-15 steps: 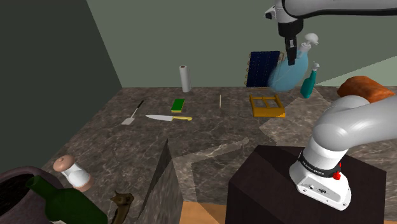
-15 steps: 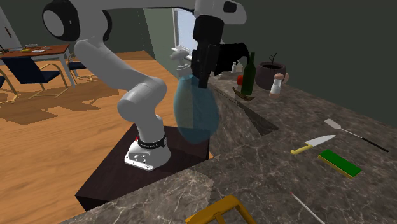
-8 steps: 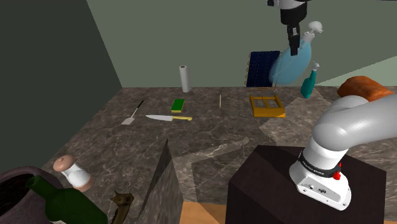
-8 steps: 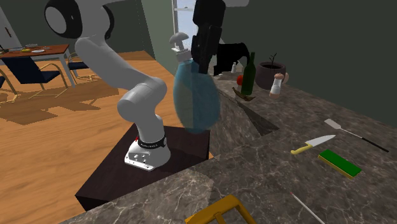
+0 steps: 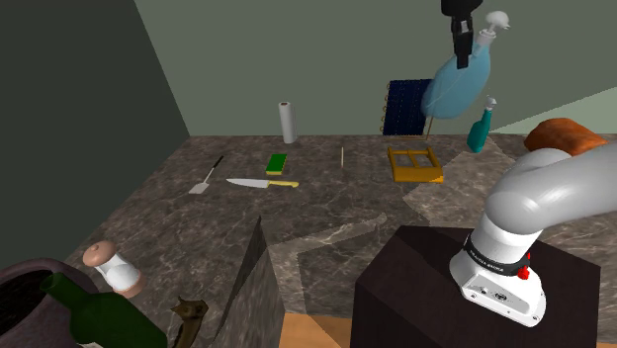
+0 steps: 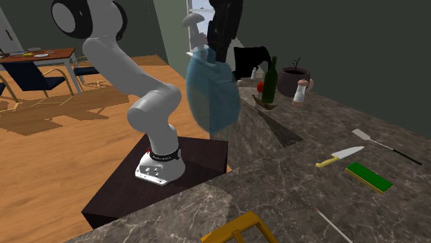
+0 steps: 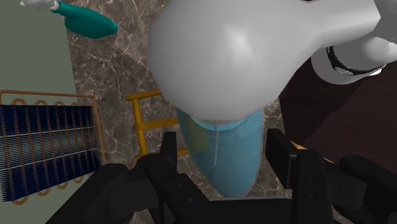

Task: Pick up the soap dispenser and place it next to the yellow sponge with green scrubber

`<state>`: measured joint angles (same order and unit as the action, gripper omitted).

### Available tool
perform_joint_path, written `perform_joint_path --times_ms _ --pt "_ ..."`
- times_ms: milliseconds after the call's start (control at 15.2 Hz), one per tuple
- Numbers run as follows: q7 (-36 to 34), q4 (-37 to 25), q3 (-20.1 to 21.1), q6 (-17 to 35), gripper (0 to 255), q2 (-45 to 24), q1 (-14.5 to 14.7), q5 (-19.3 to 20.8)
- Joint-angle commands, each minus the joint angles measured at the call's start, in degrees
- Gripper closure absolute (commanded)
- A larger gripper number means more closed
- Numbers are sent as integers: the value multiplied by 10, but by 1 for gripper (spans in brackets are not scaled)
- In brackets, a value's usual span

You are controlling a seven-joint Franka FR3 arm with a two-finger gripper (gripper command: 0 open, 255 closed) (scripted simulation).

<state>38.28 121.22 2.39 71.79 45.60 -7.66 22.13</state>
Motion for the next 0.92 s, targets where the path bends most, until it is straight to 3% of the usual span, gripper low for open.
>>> perform_joint_path --times_ms 0,858 --pt "-5 -6 1 10 255 -18 0 -1" --pt "-82 -60 13 161 255 -240 -1 -9"
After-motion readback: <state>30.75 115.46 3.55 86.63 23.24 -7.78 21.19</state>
